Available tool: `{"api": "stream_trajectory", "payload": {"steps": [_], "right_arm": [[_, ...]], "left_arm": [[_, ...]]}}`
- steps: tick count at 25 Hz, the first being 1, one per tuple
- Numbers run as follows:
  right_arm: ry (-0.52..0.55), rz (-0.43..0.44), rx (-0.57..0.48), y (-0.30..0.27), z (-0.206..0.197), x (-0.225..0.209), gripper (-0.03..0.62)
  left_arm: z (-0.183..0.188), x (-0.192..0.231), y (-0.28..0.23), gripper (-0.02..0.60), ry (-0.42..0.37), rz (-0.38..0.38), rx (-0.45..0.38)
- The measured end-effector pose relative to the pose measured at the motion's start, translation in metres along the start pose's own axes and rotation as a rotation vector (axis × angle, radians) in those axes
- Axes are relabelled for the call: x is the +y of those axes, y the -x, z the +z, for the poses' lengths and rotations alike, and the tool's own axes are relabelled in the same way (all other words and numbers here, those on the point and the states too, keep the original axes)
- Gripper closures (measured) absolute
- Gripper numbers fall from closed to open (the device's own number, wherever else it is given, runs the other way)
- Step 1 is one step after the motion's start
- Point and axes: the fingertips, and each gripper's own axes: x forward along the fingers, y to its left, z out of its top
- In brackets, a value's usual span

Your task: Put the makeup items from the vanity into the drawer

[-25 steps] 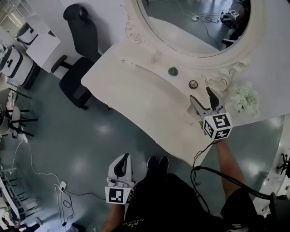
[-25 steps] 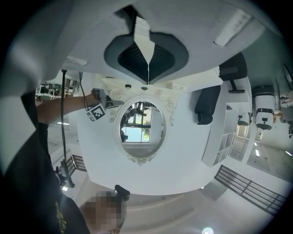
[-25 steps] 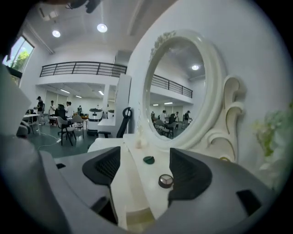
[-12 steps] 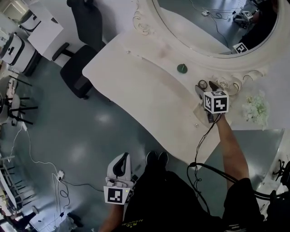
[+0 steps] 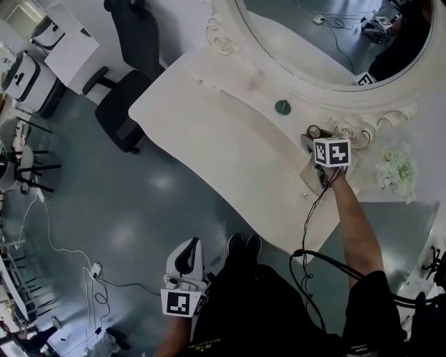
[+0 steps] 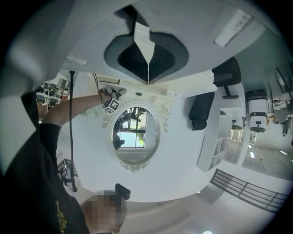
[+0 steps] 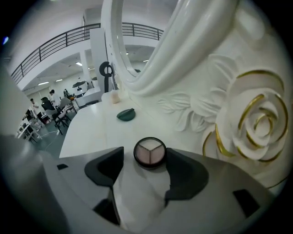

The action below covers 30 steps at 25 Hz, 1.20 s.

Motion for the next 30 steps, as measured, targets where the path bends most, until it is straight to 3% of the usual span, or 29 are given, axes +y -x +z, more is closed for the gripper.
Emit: {"api": "stream_trajectory", "payload": {"steps": [3,4,11,15,20,24,30], "right_arm": [[-0.010,0.001,-0.011,0.000,0.001,-0.001,0.324],[-0.015,-0.006,-0.017,0.001,0.002,-0.001,0.385],[0.015,0.025,-0.075,0.015,0.003,0.022,0.387],[0.049,0.064,-0.179,0.061,0.017,0.042,0.387],[0.063,0.046,-0.274,0.127,0.013,0.041,0.387],[0.041,0.037,-0.241,0.148,-0.019,0.033,0.387],[0.016,0.050,-0.145,0.144,-0.070,0.033,0.387]], "left_arm": [[-0.007,0.000,0.003,0.560,-0.011,0.005,0.034],[-0.008,-0.001,0.004,0.560,-0.015,0.006,0.040],[-0.005,-0.003,0.007,0.558,-0.023,-0.004,0.045],[0.001,-0.006,0.002,0.560,-0.022,-0.024,0.018],[0.002,-0.021,-0.005,0.558,-0.040,-0.087,0.013],[-0.001,-0.031,-0.009,0.558,-0.039,-0.122,0.031],[0.007,-0.043,-0.014,0.558,-0.040,-0.157,-0.005]]}}
